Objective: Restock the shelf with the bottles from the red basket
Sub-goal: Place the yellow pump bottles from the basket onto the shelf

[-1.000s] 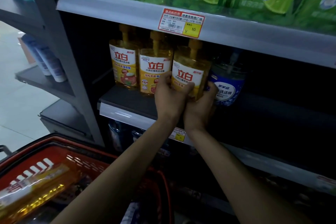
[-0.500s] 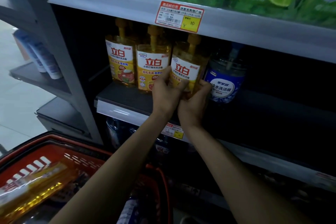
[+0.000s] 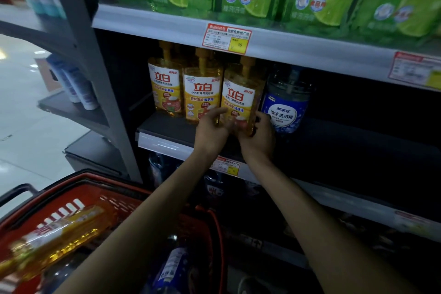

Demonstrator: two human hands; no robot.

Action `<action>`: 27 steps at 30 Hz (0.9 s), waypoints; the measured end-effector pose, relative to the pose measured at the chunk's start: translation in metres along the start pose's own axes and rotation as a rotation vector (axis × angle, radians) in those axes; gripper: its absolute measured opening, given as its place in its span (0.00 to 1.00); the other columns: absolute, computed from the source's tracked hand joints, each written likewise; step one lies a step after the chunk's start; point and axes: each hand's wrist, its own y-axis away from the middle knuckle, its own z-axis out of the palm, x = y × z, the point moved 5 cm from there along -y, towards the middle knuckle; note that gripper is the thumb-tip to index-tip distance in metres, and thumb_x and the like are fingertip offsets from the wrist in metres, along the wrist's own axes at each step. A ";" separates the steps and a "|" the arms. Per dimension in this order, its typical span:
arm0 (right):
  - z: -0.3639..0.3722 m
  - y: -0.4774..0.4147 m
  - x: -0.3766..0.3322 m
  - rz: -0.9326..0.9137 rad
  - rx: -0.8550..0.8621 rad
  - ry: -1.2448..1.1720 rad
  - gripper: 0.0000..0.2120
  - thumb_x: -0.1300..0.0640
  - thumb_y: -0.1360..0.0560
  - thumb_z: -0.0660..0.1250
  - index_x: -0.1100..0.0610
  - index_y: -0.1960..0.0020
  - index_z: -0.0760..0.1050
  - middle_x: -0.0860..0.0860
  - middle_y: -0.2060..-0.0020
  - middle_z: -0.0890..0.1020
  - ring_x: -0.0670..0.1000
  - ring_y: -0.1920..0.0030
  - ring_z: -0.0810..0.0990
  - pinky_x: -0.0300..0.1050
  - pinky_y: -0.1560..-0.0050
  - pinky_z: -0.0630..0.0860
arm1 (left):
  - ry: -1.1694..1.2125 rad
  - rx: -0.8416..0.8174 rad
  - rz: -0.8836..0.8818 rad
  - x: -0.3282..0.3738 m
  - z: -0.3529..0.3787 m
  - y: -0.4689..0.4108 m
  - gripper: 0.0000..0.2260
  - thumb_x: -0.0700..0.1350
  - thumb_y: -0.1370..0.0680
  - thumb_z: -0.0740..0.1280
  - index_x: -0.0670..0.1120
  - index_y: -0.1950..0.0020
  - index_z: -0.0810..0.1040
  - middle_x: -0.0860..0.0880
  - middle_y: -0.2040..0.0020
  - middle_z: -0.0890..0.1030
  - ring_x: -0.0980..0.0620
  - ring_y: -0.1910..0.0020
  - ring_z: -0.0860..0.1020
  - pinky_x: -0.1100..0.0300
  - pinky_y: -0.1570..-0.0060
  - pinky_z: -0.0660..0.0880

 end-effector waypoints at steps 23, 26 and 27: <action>0.013 0.118 -0.062 -0.379 -0.615 0.449 0.48 0.39 0.29 0.75 0.51 0.19 0.53 0.52 0.22 0.53 0.53 0.23 0.55 0.46 0.28 0.61 | -1.120 -0.127 0.144 0.005 -0.183 0.169 0.33 0.65 0.23 0.62 0.57 0.19 0.62 0.50 0.21 0.66 0.47 0.24 0.67 0.48 0.28 0.69; 0.029 0.141 -0.064 -0.365 -0.749 0.493 0.48 0.34 0.29 0.73 0.46 0.19 0.51 0.50 0.22 0.50 0.56 0.22 0.55 0.52 0.26 0.63 | -1.241 -0.226 0.024 -0.019 -0.198 0.196 0.38 0.64 0.23 0.67 0.57 0.17 0.54 0.50 0.18 0.61 0.48 0.20 0.59 0.48 0.22 0.58; 0.036 0.150 -0.061 -0.383 -0.787 0.548 0.48 0.32 0.30 0.71 0.44 0.19 0.50 0.50 0.21 0.48 0.57 0.21 0.53 0.56 0.25 0.62 | -1.278 -0.255 -0.006 -0.027 -0.202 0.203 0.39 0.66 0.24 0.64 0.57 0.17 0.53 0.50 0.18 0.60 0.47 0.19 0.59 0.47 0.21 0.56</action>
